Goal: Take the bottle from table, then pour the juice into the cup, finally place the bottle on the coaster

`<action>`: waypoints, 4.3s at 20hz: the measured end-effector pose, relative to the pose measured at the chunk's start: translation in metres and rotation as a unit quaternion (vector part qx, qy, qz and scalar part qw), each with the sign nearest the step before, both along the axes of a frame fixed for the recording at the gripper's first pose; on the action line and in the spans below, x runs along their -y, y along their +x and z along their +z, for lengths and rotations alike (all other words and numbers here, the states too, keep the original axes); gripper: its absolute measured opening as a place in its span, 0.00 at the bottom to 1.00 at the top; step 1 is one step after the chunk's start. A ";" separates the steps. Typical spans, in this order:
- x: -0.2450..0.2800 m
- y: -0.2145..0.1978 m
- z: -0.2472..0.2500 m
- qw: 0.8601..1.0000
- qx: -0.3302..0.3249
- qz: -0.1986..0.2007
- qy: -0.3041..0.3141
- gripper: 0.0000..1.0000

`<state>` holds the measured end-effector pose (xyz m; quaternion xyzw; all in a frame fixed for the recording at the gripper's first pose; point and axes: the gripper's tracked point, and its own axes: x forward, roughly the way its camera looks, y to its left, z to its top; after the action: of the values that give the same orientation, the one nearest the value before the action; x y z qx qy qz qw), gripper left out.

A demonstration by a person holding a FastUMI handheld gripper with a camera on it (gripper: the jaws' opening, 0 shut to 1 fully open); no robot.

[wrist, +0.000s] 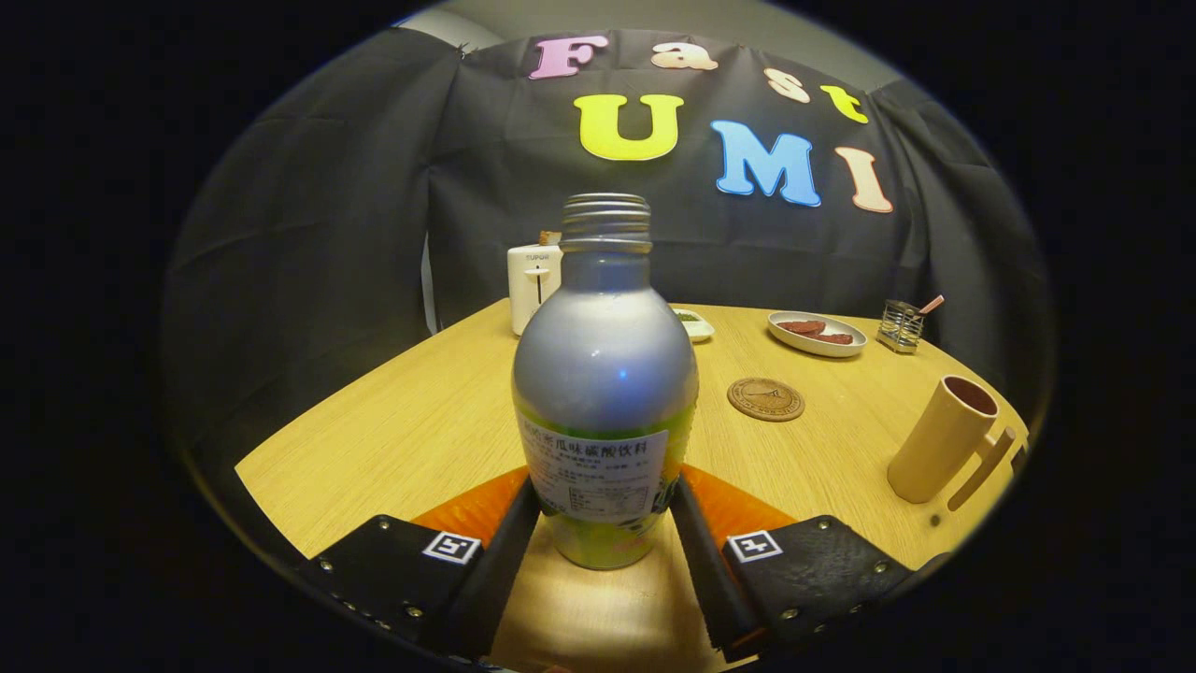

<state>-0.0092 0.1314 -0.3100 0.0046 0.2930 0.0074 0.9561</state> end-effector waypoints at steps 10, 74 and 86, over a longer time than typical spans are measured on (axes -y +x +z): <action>0.018 0.008 0.029 0.994 -0.011 -0.034 0.100 0.78; 0.129 0.009 0.060 0.694 -0.035 -0.320 0.644 0.78; 0.133 0.014 0.066 0.647 -0.052 -0.337 0.681 0.78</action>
<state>0.0049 -0.0020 -0.2443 0.7537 0.2330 -0.1184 0.6030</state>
